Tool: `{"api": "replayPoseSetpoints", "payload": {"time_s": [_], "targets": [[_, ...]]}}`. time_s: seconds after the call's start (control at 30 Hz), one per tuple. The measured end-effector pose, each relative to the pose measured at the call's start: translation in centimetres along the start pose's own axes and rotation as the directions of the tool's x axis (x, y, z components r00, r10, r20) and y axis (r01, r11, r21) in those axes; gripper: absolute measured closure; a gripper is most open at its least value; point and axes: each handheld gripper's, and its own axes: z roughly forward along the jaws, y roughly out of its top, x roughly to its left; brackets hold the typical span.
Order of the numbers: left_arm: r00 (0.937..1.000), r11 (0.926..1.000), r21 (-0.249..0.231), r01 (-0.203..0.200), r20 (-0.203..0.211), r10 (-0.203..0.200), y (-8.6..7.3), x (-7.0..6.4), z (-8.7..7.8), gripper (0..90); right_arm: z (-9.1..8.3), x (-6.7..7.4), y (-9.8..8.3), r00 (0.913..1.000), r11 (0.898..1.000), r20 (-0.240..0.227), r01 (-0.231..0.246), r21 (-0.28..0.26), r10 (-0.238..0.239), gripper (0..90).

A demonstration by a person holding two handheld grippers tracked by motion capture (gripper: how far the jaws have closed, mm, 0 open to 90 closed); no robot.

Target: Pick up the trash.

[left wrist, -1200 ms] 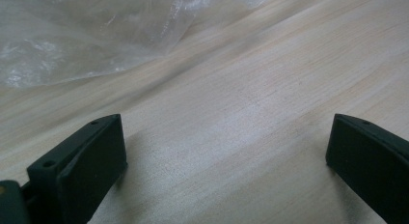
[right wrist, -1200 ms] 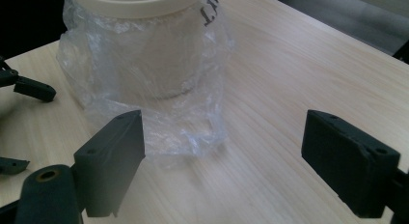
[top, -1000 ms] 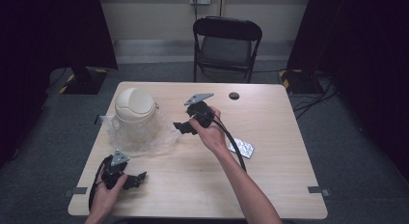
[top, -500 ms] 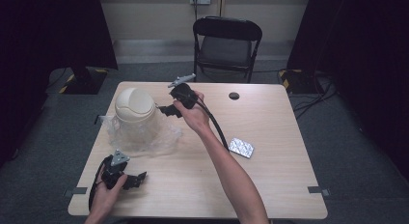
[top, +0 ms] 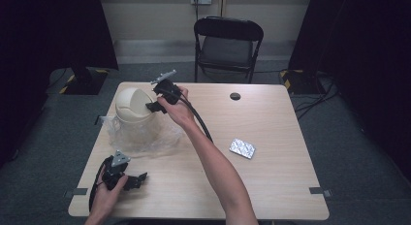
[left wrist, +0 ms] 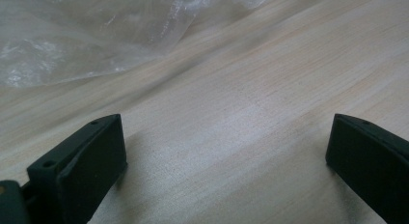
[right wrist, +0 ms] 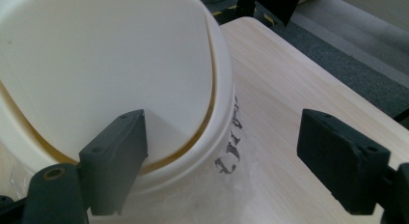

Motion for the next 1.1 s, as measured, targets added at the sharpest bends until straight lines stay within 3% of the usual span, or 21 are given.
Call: {"api": "replayPoseSetpoints", "payload": {"time_s": [0.37,0.87,0.97,1.1], "targets": [[1.0000,1.0000,0.002,-0.003,0.000,0.003,0.0,0.0,0.0,0.0,2.2,0.3,-0.3,0.9990,0.999,-0.007,-0.044,0.015,0.044,15.5],[1.0000,1.0000,-0.003,0.004,-0.001,-0.004,0.0,0.0,0.0,0.0,4.6,1.6,0.3,0.9991,0.999,0.001,-0.043,-0.010,0.043,15.3],[1.0000,1.0000,-0.003,0.003,-0.001,-0.003,0.0,0.0,0.0,0.0,4.7,1.7,0.3,0.9994,0.999,-0.001,-0.034,-0.008,0.034,15.4],[1.0000,1.0000,0.001,-0.003,-0.001,0.003,0.0,0.0,0.0,0.0,4.3,1.4,0.2,0.9976,0.998,-0.027,-0.064,-0.009,0.064,15.3]]}}
